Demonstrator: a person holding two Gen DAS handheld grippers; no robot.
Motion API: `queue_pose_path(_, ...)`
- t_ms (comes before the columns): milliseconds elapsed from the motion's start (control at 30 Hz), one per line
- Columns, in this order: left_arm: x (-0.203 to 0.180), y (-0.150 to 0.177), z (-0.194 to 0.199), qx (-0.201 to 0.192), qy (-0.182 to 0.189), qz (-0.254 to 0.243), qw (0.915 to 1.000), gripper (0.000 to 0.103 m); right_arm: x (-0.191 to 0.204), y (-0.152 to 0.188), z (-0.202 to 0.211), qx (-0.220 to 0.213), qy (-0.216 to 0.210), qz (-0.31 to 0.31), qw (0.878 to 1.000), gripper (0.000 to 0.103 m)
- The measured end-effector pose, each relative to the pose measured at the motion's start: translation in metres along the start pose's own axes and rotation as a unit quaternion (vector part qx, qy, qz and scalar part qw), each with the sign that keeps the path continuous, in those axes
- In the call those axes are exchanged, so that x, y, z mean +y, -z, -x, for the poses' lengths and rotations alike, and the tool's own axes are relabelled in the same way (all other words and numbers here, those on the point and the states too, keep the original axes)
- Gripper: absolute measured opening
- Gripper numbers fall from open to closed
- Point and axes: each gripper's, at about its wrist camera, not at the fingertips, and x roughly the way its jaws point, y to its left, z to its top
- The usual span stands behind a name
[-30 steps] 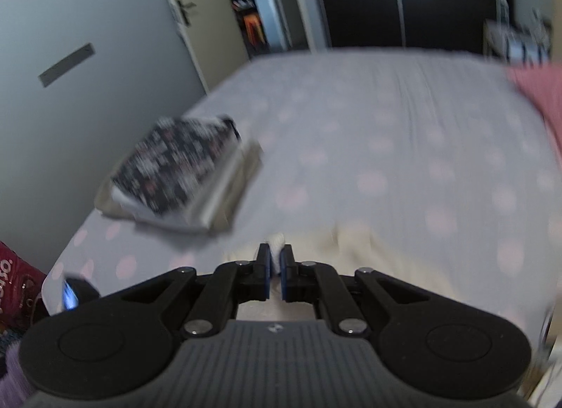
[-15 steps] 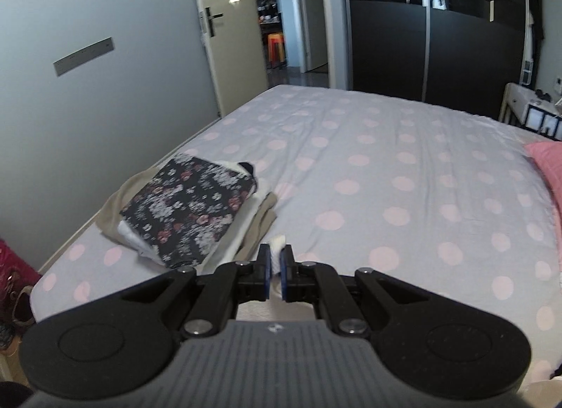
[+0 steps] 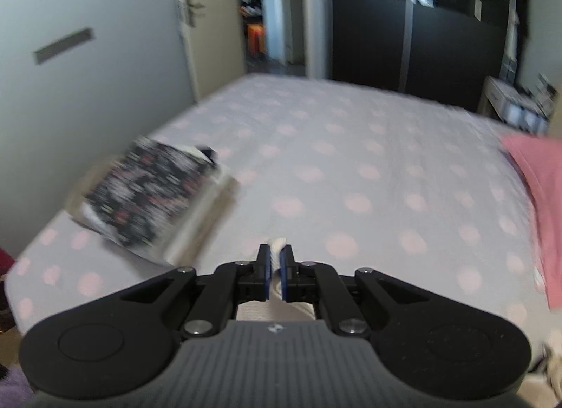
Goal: Fold clothes
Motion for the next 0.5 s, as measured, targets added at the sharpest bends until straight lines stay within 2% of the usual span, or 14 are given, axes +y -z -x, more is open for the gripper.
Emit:
queue_pose_path(133,0.004,0.004,-0.002,0.01,-0.016,0.008,0.9998,0.029,-0.056,0.056,-0.03,0.05,0.027,-0.056,0.997,0.007)
queue_pose_path(300,0.0,0.004,-0.001,0.015,-0.025,0.0,0.9996,0.029,-0.108,0.141,-0.076,0.114,0.038,-0.122,0.985,0.007)
queue_pose_path(400,-0.002,0.003,0.0,0.025,-0.02,-0.01,0.9994,0.029,-0.134,0.185,-0.101,0.137,0.033,-0.17,0.975,0.007)
queue_pose_path(500,-0.001,0.0,0.003,0.036,0.001,-0.018,0.9992,0.029,-0.149,0.209,-0.115,0.136,0.025,-0.202,0.97,0.007)
